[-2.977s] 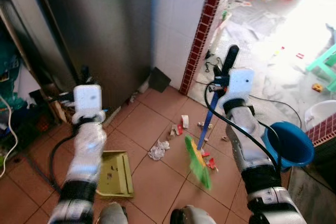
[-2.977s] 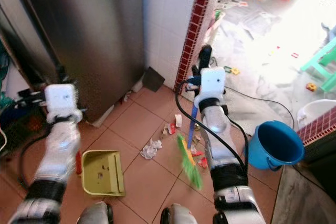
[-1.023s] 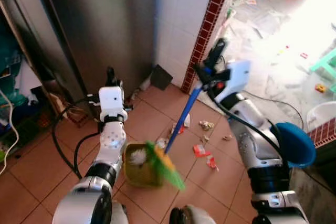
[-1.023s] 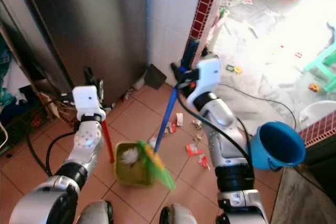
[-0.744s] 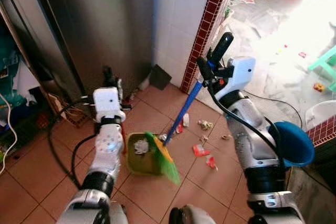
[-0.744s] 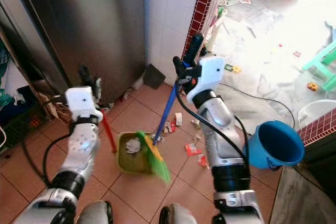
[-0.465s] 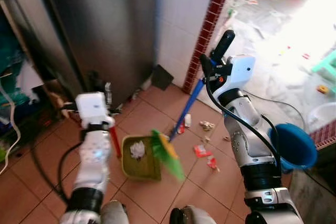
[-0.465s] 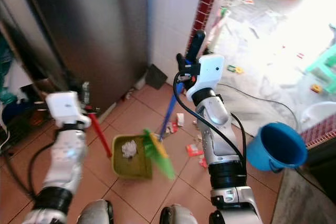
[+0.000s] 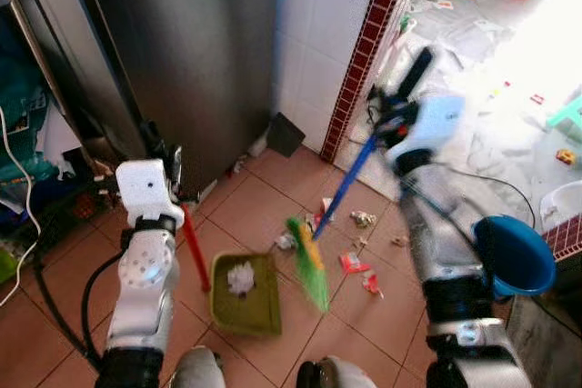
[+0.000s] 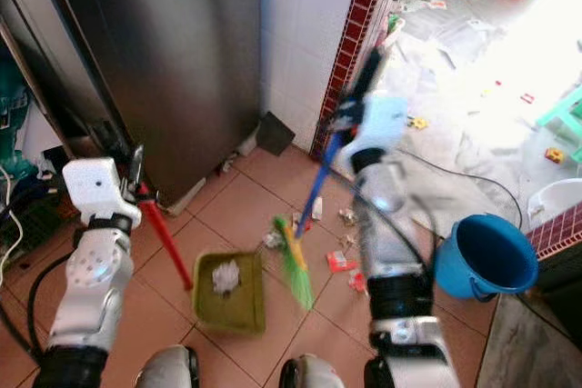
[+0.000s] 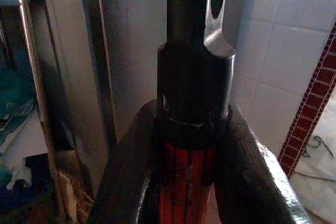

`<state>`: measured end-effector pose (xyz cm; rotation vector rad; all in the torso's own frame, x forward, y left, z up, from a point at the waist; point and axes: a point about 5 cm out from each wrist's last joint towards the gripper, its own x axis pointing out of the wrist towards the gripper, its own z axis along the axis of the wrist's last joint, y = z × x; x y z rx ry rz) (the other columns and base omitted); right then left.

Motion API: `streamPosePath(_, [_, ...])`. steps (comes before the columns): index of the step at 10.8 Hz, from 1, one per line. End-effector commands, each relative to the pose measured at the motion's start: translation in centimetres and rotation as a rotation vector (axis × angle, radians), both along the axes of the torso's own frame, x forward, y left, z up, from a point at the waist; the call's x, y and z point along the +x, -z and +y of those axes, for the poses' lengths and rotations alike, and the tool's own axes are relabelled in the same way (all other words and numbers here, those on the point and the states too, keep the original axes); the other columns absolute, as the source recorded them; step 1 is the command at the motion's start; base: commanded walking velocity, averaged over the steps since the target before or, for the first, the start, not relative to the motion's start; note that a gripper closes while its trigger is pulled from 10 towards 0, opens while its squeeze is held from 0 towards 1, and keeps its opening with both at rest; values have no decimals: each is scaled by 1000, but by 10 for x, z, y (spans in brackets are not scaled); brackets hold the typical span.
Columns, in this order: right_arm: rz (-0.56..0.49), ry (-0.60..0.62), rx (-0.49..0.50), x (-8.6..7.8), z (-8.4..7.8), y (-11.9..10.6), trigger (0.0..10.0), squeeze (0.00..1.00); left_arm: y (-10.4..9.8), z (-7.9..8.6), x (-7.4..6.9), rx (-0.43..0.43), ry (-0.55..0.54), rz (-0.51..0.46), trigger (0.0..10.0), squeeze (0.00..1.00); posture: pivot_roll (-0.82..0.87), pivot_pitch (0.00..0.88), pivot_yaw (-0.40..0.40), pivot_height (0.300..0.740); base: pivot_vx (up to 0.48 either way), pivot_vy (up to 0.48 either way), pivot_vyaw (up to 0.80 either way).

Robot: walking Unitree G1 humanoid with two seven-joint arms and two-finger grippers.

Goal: Sweep floor

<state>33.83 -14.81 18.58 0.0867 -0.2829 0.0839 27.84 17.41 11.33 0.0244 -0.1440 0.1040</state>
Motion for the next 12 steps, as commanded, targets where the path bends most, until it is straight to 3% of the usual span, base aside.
streamPosePath(1, [-89, 41, -14, 4, -7, -22, 10000, 0, -15, -1, -1, -1, 14, -53, 10000, 0, 30, 49, -58, 740, 0, 0, 0])
streamPosePath(3, [-43, 96, -40, 2, -14, -10, 10000, 0, -27, -6, -4, -2, 21, -64, 10000, 0, 62, 52, -83, 740, 0, 0, 0])
streamPosePath(5, [3, 91, -20, -2, -7, 3, 10000, 0, -31, -7, -8, -11, 10, -42, 10000, 0, 67, 46, -68, 740, 0, 0, 0])
streamPosePath(7, [65, 114, -28, -7, -6, 22, 10000, 0, -25, -9, -12, -46, 52, 7, 10000, 0, 57, 37, -53, 740, 0, 0, -678])
streamPosePath(12, [105, 175, -62, -15, -23, 36, 10000, 0, -28, -16, -8, -38, 123, 29, 10000, 0, 41, 46, -37, 740, 0, 0, -800])
